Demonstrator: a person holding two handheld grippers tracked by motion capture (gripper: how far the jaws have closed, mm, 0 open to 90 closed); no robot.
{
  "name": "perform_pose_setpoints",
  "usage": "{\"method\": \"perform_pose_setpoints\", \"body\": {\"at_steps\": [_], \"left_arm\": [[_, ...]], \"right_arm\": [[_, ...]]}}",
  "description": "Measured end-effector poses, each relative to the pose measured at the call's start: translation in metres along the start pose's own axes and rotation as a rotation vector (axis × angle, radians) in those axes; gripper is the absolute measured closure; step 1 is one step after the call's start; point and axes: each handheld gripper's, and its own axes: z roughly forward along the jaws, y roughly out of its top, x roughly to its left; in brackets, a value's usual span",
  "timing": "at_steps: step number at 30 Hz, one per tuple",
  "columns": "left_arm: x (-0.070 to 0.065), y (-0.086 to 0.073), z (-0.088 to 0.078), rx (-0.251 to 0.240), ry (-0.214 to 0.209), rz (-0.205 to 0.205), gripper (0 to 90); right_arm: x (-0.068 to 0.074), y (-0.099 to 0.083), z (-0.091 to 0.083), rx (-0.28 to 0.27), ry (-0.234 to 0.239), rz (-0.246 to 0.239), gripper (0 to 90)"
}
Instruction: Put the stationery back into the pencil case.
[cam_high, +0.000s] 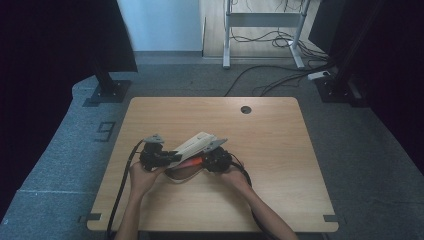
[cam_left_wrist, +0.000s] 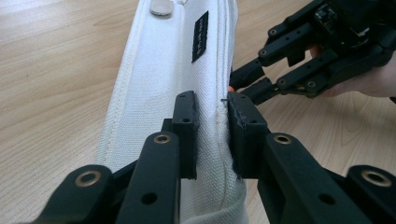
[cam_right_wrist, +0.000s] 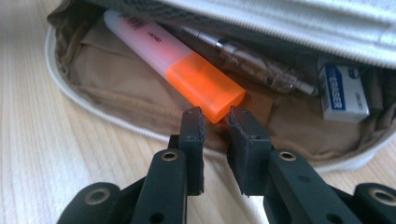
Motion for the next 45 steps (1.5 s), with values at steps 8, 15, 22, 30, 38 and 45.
{"method": "perform_pose_setpoints", "body": {"at_steps": [8,15,22,30,38,45], "left_arm": [[-0.001,-0.001,0.003,0.015,-0.012,0.006,71.9],[-0.008,-0.004,0.010,0.048,-0.039,0.031,67.2],[-0.012,-0.010,0.011,0.055,-0.071,0.028,63.1],[-0.012,-0.018,0.012,0.061,-0.086,0.027,61.5],[-0.014,-0.020,0.017,0.079,-0.077,0.044,61.4],[-0.017,-0.022,0.024,0.089,-0.045,0.088,60.1]], "right_arm": [[-0.002,0.004,0.003,-0.004,0.000,-0.001,68.1],[-0.009,0.000,-0.005,-0.019,-0.028,0.017,61.1],[-0.013,-0.005,-0.013,-0.032,-0.041,0.029,59.5],[-0.015,-0.011,-0.019,-0.039,-0.044,0.037,57.5],[-0.018,-0.016,-0.024,-0.049,-0.046,0.048,55.9],[-0.017,-0.017,-0.025,-0.047,-0.046,0.053,53.9]]}}
